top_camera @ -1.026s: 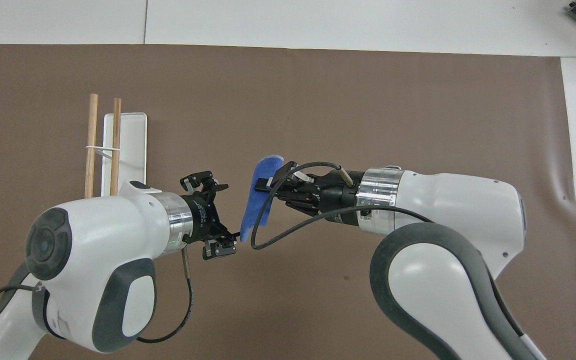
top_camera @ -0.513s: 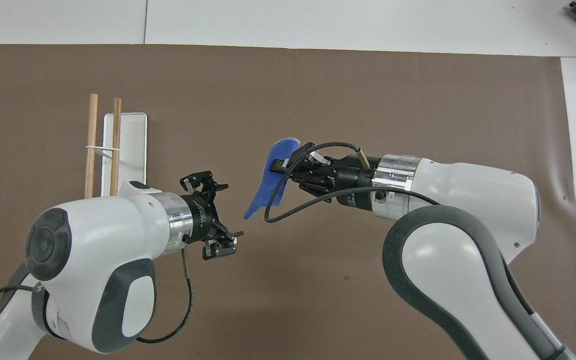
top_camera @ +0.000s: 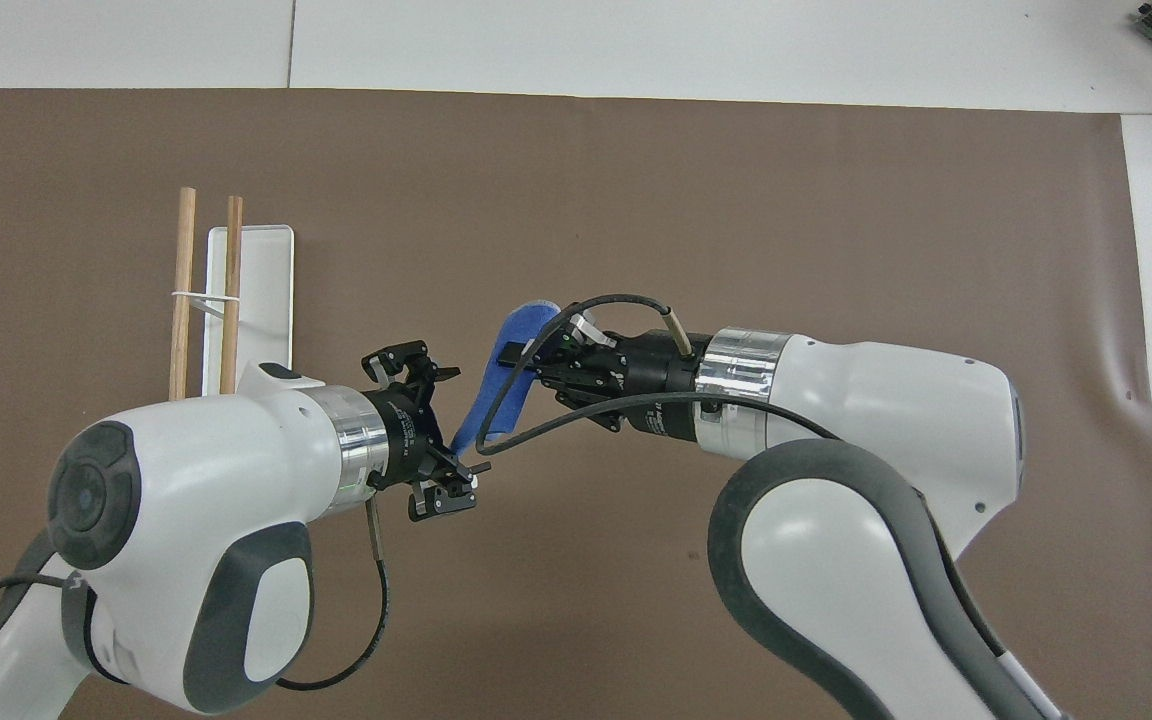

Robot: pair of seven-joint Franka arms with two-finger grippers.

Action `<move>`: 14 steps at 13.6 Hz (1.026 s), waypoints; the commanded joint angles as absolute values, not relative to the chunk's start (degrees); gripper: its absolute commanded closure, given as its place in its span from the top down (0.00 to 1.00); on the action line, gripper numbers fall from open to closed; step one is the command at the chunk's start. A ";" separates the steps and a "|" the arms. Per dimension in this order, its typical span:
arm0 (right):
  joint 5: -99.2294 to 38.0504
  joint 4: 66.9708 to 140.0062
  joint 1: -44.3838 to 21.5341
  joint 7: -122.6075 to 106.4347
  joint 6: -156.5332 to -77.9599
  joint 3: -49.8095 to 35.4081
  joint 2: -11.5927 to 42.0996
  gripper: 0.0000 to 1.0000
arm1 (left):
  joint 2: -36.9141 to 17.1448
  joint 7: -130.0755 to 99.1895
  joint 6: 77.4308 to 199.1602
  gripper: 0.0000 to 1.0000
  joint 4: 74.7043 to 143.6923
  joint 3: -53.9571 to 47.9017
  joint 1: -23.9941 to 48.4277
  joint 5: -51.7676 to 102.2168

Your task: Right arm passes towel to left arm to hang

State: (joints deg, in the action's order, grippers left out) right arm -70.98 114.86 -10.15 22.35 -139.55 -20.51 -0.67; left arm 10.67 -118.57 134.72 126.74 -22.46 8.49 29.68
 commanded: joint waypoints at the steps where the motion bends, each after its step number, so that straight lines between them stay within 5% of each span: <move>1: -72.33 114.17 -10.20 23.20 -140.27 -20.83 -0.44 0.00 | 11.78 -121.37 134.12 1.00 126.83 -22.76 8.09 28.83; 5: -71.63 114.08 -10.11 23.12 -140.10 -20.74 -0.53 0.00 | 11.69 -121.73 134.74 1.00 126.91 -22.68 8.00 28.74; 7: -71.54 114.08 -10.11 23.20 -140.10 -20.65 -0.70 0.00 | 11.69 -121.64 134.74 0.73 126.91 -22.68 8.00 28.74; 10: -71.46 114.08 -10.11 23.12 -139.92 -20.57 -0.79 0.00 | 11.78 -121.03 134.74 0.08 126.91 -22.59 8.00 28.65; 11: -71.46 114.08 -10.11 23.12 -139.92 -20.57 -0.79 0.00 | 11.69 -120.94 134.74 0.00 126.91 -22.59 7.91 28.65; 14: -71.37 114.08 -10.02 23.03 -139.83 -20.48 -0.97 0.00 | 11.69 -119.63 135.61 0.00 127.00 -22.59 7.91 28.65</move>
State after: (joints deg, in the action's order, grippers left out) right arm -70.97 114.41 -10.36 22.71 -139.68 -20.41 -0.68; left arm 10.73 -120.17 135.17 126.73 -22.30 8.49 29.60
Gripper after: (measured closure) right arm 0.960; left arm 0.938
